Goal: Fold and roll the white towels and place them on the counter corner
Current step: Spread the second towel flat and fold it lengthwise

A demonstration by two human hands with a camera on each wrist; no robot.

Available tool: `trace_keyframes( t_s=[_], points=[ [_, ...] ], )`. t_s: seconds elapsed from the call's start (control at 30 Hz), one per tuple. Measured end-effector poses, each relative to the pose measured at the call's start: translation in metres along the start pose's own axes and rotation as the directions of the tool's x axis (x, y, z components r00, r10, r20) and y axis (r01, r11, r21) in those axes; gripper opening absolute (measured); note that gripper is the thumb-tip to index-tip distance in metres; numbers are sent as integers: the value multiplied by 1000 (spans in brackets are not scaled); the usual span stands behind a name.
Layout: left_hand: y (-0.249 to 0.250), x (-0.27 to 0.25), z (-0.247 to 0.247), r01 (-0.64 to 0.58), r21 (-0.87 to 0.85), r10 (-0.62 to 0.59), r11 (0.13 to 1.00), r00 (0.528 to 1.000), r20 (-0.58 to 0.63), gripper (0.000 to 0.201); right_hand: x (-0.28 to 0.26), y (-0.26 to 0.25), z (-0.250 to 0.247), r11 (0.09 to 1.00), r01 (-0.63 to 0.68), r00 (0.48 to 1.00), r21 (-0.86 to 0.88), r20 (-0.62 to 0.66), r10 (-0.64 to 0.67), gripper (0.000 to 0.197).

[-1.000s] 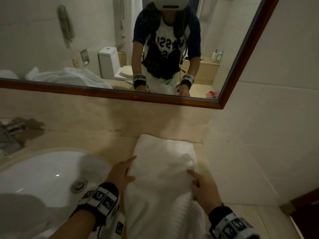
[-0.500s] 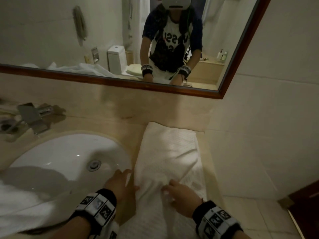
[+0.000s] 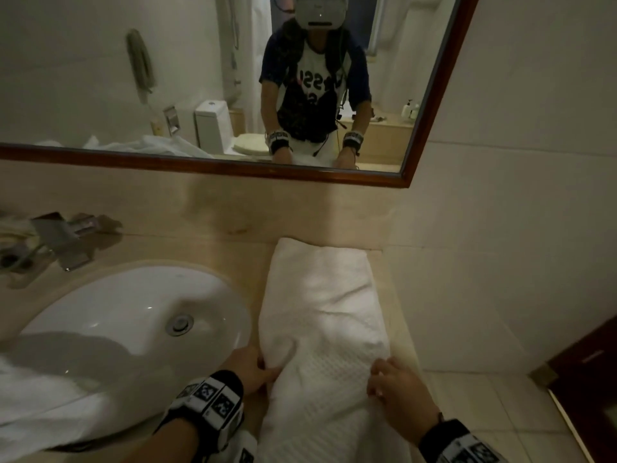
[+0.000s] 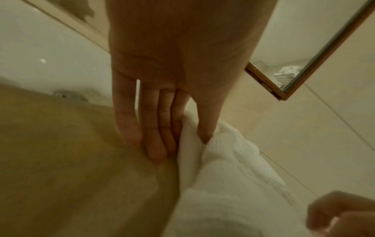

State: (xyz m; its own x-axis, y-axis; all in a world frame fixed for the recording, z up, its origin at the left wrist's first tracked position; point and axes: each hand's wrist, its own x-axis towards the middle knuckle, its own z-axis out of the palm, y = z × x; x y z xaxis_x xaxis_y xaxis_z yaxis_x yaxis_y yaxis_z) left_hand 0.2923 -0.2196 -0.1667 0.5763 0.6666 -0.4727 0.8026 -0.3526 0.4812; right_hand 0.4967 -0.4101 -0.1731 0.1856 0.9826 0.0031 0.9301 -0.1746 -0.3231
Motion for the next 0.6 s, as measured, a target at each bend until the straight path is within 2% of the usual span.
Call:
trace_keyframes(
  t_s=[0.07, 0.13, 0.2, 0.27, 0.33, 0.37, 0.43, 0.5, 0.53, 0.6],
  points=[
    [-2, -1, 1, -6, 15, 6, 1000, 1000, -7, 48, 2, -16, -1, 989, 106, 992, -102, 76, -98, 22],
    [-4, 1, -1, -12, 35, 13, 999, 999, -44, 51, 5, -34, 1, 966, 188, 973, -175, 167, -159, 21],
    [-3, 2, -9, -16, 63, 21, 998, 997, -77, 48, 10, -37, 7, 933, 294, 951, -206, 163, -264, 12],
    [-3, 1, -25, 10, 83, 1, 997, 991, -132, 40, 12, -31, 5, 938, 321, 943, -133, 138, -303, 17],
    [-5, 0, -40, 49, 101, -27, 994, 978, -207, 33, 7, -22, -6, 946, 302, 952, -118, 93, -292, 20],
    [-7, -2, -46, 73, 130, -40, 989, 971, -236, 26, 1, -19, -11, 944, 305, 952, -129, 82, -296, 15],
    [-13, -6, -49, 95, 141, -53, 985, 960, -274, 8, -10, -15, -14, 954, 277, 955, -113, 140, -261, 7],
    [-22, -15, -37, 64, 95, -37, 993, 964, -262, 24, -16, -16, -6, 981, 167, 961, -95, 240, -141, 14],
    [-26, -21, -31, 45, 90, -21, 995, 968, -250, 24, -18, -19, -1, 982, 167, 957, -94, 256, -138, 19],
    [-35, -37, -23, 45, 97, -25, 994, 979, -203, 25, -20, -33, 2, 992, 126, 952, -15, 281, -117, 13]
  ],
)
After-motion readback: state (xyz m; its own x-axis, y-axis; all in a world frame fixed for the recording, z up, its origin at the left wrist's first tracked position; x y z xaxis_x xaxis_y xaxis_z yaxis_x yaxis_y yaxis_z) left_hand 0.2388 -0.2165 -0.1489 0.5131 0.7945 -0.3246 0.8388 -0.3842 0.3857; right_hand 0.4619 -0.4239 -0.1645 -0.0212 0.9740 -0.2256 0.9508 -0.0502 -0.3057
